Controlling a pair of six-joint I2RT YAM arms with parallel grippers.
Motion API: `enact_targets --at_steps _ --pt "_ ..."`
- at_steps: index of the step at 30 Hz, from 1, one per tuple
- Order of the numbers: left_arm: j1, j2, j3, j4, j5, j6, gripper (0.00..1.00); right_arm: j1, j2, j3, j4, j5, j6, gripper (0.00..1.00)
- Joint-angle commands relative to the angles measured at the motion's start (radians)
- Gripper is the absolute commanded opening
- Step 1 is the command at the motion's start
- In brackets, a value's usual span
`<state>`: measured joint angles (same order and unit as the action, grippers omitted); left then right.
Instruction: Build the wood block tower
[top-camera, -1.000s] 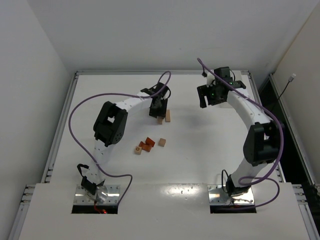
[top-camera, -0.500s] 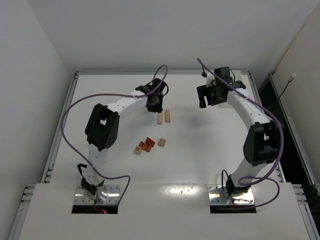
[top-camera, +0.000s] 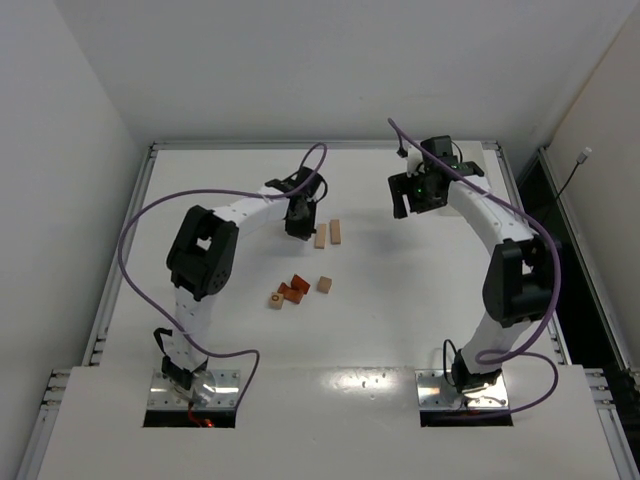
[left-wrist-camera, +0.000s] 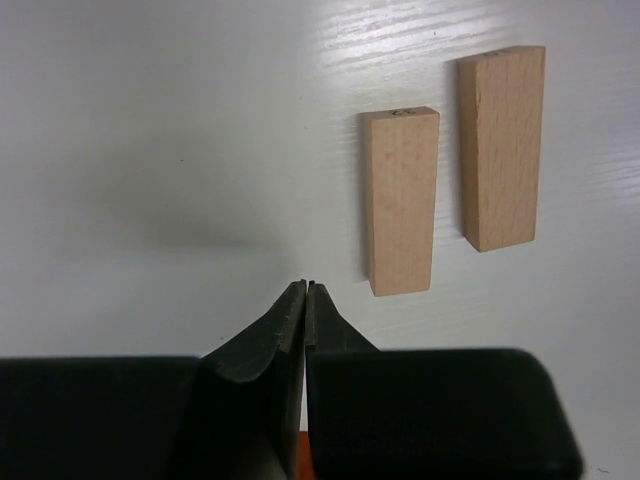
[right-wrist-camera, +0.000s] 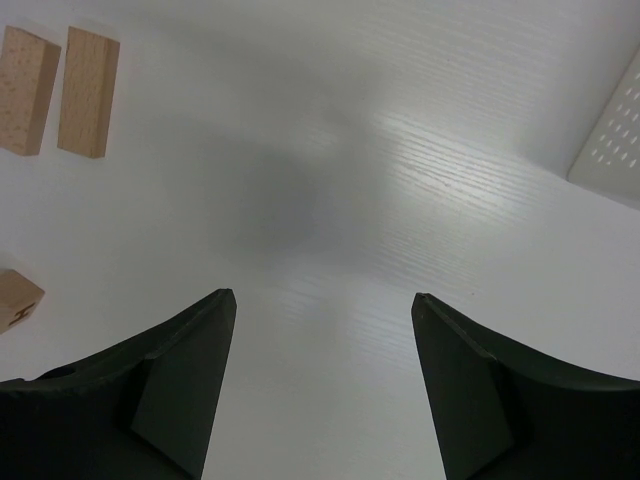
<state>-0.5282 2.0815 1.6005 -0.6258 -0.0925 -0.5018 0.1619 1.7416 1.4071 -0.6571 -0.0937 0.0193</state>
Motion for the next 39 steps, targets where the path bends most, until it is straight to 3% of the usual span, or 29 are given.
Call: enact_targets --at_steps 1,12,39 --pt "0.007 0.026 0.029 0.017 0.054 0.005 0.01 0.008 0.009 0.053 0.034 -0.012 0.014 0.68" --pt "0.007 0.123 0.125 0.017 0.083 0.005 0.09 0.008 -0.001 0.044 0.034 0.006 0.005 0.68" --pt "0.016 0.198 0.222 0.026 0.139 0.014 0.09 0.018 0.027 0.064 0.034 0.015 0.005 0.68"
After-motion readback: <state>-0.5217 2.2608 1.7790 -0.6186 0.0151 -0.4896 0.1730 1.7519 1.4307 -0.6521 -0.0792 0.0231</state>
